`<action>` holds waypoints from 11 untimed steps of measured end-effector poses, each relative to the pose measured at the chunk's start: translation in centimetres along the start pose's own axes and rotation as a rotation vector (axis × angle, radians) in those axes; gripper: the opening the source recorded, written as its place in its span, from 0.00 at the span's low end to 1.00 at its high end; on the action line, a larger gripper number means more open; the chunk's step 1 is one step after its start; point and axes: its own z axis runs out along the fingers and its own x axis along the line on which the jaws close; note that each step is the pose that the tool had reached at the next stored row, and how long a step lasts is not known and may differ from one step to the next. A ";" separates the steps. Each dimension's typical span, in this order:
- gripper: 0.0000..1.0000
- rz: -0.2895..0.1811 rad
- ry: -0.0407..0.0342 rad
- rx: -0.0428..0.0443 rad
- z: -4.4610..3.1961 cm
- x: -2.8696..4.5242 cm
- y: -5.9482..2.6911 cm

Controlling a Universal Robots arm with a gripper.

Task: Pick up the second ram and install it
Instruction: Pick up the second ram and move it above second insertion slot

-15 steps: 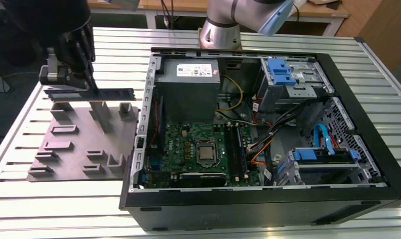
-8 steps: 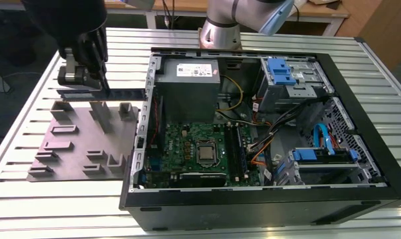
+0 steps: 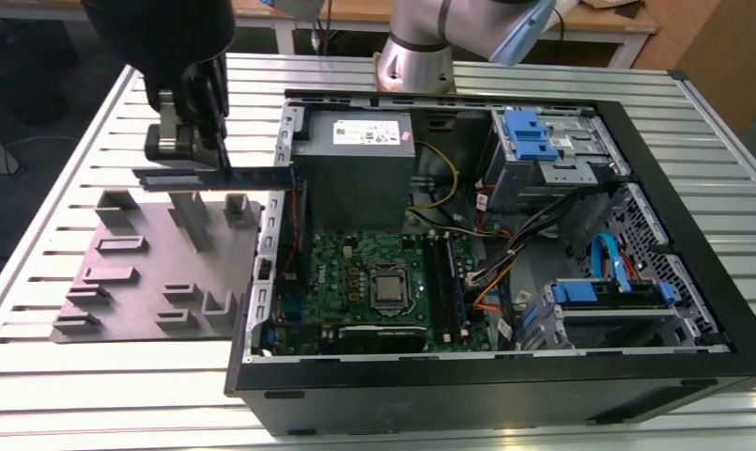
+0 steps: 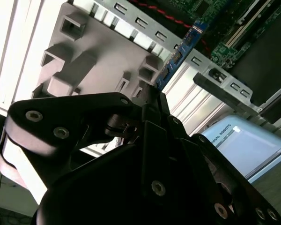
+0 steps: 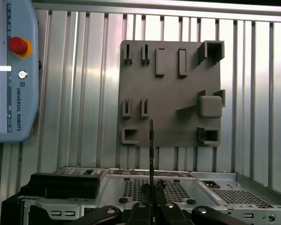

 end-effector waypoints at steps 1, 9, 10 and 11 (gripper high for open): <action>0.14 0.000 0.0000 -0.0001 -0.01 -0.01 -0.25; 0.14 0.000 0.0000 -0.0004 -0.08 -0.13 -1.90; 0.14 0.000 -0.0001 -0.0005 -0.08 -0.14 -2.09; 0.14 0.000 -0.0001 -0.0007 -0.08 -0.15 -2.26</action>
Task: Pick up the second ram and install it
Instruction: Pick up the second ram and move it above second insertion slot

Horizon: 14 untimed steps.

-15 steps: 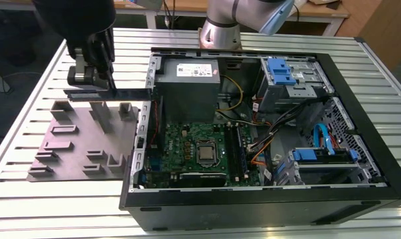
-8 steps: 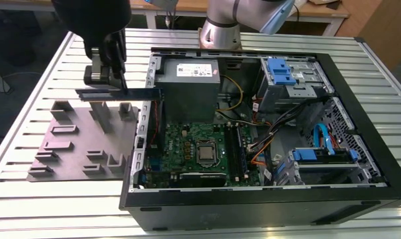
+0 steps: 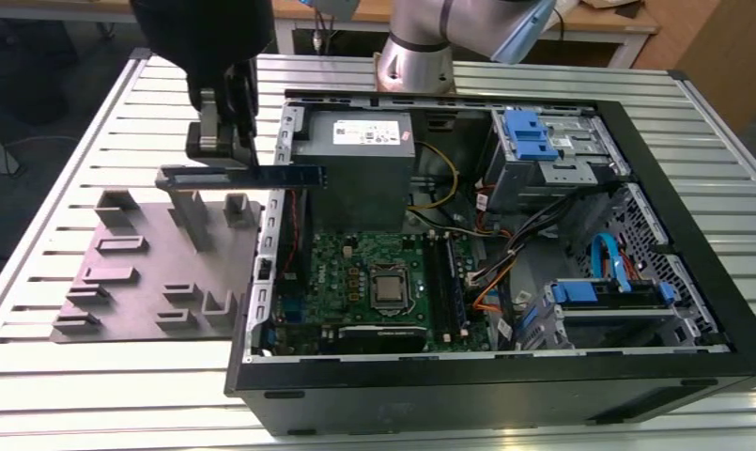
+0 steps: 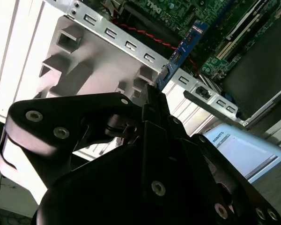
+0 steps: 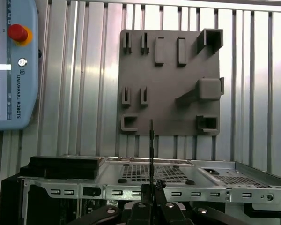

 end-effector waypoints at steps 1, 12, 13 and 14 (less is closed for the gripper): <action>0.14 0.000 0.0001 -0.0003 -0.01 -0.02 -0.18; 0.14 0.000 0.0000 -0.0063 -0.09 -0.09 -2.14; 0.14 0.000 0.0000 -0.0071 -0.09 -0.08 -2.32; 0.14 0.000 0.0000 -0.0080 -0.10 -0.08 -2.53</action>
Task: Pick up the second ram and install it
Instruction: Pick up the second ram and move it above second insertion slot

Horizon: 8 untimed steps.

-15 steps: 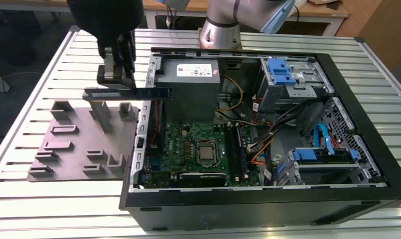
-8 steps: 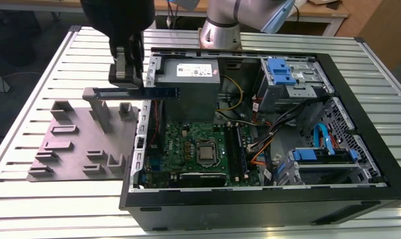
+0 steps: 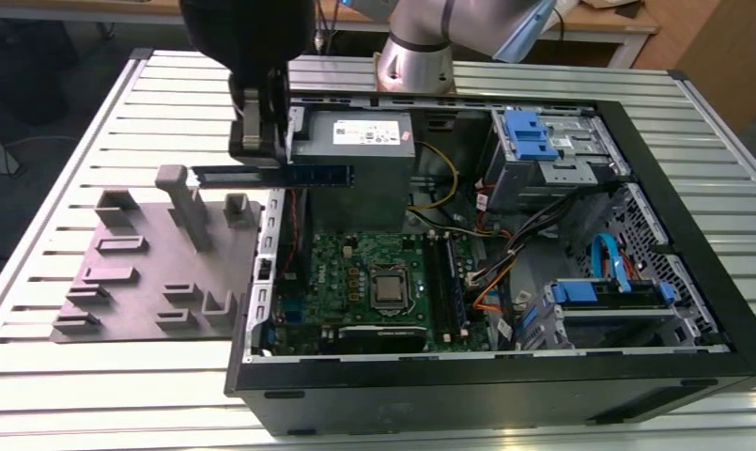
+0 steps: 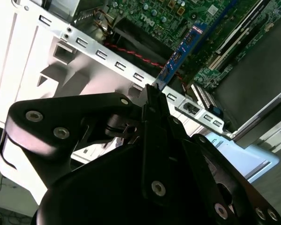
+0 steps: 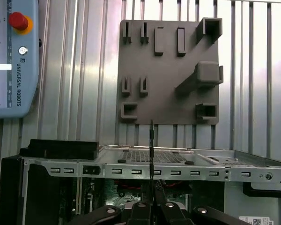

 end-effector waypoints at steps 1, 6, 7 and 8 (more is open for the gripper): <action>0.14 0.000 -0.0001 -0.0009 0.00 0.00 -0.21; 0.14 0.000 -0.0002 -0.0063 -0.06 0.04 -1.55; 0.14 0.000 -0.0002 -0.0076 -0.08 0.04 -1.86; 0.14 0.000 -0.0003 -0.0092 -0.08 0.05 -2.22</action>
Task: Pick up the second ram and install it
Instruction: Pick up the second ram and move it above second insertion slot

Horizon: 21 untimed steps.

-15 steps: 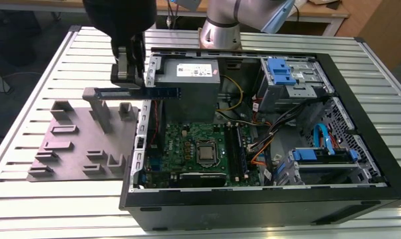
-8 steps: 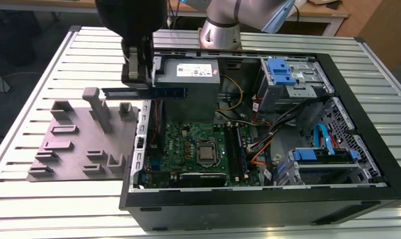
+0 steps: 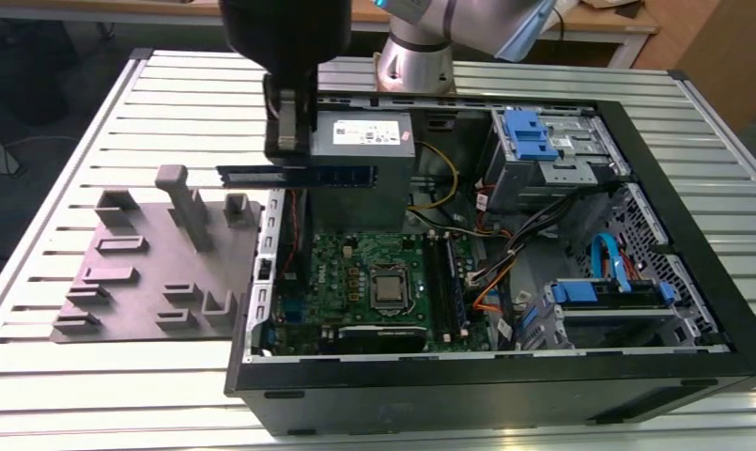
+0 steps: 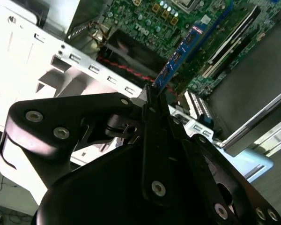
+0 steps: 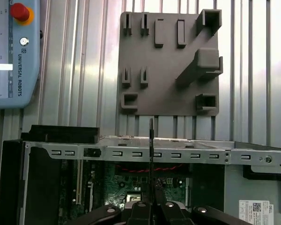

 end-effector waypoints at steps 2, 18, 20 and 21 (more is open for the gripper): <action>0.14 0.000 -0.0001 -0.0040 -0.01 0.02 -0.81; 0.14 0.000 -0.0067 -0.0201 1.86 0.25 -7.41; 0.14 0.000 -0.0068 -0.0200 2.19 0.27 -7.96; 0.14 0.000 -0.0069 -0.0199 2.37 0.28 -8.17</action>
